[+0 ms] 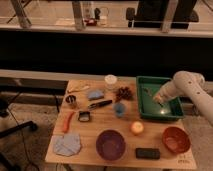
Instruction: Place fork in tray
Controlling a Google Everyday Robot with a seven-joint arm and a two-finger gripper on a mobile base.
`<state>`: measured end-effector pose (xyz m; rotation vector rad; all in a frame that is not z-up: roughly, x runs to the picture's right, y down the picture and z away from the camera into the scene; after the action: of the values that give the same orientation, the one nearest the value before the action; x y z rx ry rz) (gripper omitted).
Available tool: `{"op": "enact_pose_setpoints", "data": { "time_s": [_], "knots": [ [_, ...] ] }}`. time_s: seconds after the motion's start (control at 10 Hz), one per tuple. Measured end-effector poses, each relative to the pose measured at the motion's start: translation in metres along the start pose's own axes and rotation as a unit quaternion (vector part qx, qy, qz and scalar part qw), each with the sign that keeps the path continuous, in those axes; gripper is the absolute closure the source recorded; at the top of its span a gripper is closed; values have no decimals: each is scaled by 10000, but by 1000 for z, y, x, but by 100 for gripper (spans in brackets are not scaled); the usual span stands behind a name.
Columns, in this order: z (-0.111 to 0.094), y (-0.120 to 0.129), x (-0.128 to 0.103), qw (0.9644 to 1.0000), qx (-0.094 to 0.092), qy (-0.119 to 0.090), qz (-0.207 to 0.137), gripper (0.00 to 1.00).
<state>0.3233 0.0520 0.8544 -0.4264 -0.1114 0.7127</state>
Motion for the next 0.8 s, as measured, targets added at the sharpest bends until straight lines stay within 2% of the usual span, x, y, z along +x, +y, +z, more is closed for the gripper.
{"op": "enact_pose_setpoints", "data": {
  "time_s": [0.1,0.3,0.6,0.8],
  "knots": [
    [0,-1,1,10000,4,-3,6,67],
    [0,-3,-1,9998,152,20,134,46],
    [3,-8,0,9990,311,129,285,21],
    [4,-11,0,9983,411,197,362,20]
  ]
}}
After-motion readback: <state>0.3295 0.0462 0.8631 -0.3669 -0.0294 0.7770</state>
